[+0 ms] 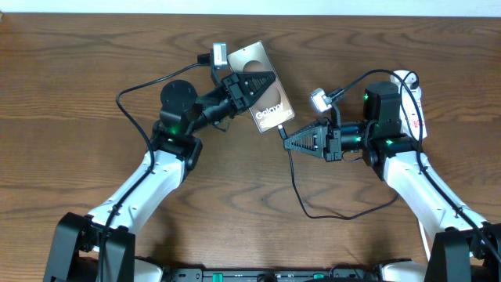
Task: Plug charger to phone and switch on socket
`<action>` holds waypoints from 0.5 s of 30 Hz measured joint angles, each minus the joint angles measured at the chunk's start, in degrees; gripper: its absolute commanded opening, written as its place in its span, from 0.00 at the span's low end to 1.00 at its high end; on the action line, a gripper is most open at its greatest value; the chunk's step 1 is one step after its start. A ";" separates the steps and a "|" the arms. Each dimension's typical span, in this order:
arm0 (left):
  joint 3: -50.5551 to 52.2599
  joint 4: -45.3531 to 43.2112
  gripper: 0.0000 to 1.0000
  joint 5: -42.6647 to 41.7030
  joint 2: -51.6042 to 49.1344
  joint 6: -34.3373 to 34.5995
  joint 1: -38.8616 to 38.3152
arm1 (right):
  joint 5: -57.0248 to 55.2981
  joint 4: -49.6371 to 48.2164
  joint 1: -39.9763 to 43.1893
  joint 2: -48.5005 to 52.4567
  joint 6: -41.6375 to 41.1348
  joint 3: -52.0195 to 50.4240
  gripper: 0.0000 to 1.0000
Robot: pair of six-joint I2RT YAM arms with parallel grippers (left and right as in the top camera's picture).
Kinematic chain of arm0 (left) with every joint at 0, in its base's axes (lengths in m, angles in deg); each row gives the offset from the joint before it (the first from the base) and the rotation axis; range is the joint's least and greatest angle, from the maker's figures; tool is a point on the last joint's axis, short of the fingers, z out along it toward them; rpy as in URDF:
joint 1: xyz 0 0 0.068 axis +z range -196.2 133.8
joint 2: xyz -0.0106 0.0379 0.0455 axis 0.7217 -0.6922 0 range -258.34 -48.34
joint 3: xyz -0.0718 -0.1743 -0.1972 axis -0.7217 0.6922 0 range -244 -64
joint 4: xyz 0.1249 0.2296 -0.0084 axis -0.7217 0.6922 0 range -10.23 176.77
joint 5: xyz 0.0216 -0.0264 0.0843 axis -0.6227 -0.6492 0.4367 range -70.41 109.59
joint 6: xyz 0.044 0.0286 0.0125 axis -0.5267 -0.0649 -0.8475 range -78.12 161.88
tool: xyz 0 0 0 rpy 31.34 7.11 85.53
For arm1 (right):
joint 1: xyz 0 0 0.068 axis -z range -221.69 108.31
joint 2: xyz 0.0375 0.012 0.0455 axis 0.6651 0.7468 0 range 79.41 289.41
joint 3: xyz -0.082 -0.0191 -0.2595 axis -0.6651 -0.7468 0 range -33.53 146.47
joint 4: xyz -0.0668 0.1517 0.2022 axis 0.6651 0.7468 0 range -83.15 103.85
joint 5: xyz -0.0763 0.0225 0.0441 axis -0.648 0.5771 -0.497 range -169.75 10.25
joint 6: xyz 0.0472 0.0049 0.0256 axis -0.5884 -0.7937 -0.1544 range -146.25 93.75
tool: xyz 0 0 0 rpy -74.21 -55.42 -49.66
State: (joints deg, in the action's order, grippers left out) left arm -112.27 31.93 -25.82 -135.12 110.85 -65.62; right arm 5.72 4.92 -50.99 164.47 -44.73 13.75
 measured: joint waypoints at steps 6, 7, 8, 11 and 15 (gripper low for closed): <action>0.00 -0.11 0.07 0.72 0.00 -0.68 -0.48 | 0.00 0.15 0.00 0.00 0.00 0.00 0.01; 0.00 -0.13 0.08 0.74 0.00 -0.87 -0.52 | 0.00 0.17 0.00 0.00 0.00 0.00 0.01; 0.00 -0.11 0.07 0.76 0.00 -1.09 -0.52 | 0.00 0.17 0.00 0.00 0.00 0.00 0.01; 0.00 -0.04 0.08 0.76 0.00 -2.05 -0.55 | 0.00 0.17 0.00 0.00 0.00 0.00 0.01; 0.00 -0.02 0.07 0.76 0.00 -3.91 -0.57 | -0.02 0.15 0.00 0.00 0.00 0.00 0.01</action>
State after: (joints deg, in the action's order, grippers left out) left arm -112.27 31.91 -25.06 -135.12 106.94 -66.18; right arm 5.70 5.07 -50.99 164.47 -44.73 13.75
